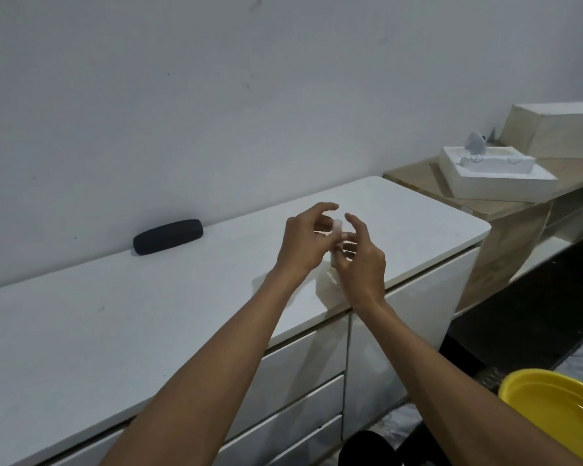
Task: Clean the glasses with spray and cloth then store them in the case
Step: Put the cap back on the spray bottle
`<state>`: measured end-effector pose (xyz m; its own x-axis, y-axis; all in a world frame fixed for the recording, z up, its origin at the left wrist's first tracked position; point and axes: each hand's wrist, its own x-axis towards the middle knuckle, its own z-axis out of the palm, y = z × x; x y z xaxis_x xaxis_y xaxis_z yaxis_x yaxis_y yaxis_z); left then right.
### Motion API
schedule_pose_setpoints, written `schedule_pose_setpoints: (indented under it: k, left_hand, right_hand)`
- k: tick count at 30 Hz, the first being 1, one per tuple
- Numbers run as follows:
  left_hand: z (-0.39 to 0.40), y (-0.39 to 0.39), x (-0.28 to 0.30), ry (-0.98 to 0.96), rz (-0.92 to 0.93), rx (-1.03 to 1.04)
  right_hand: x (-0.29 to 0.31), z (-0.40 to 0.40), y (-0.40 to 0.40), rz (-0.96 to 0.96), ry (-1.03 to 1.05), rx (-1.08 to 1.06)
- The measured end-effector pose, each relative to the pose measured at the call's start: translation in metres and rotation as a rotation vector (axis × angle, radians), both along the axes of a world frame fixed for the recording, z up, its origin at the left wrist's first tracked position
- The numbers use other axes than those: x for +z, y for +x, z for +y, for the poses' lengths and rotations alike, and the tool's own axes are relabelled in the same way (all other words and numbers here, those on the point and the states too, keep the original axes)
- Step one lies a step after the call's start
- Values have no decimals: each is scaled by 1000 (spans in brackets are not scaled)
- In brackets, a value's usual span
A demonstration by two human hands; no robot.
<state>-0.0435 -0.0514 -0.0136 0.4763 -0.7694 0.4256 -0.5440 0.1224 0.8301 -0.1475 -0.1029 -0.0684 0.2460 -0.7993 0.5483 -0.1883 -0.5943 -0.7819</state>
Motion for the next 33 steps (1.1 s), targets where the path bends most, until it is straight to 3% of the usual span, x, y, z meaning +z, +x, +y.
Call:
schedule_pose_setpoints:
  k: [5,12,16,33]
  left_hand:
    - [24,27,-15,86,-144,209]
    - [90,118,-51,547,-451,566]
    - [100,154,-57,705,-486,559]
    - [87,177,-72,762,-463,506]
  right_hand:
    - [3,2,2,42,-76,37]
    - [15,-2,35,49,-25,113]
    - [21,-3,75,54,-32,185]
    - [28,-41,262,18,-15,328]
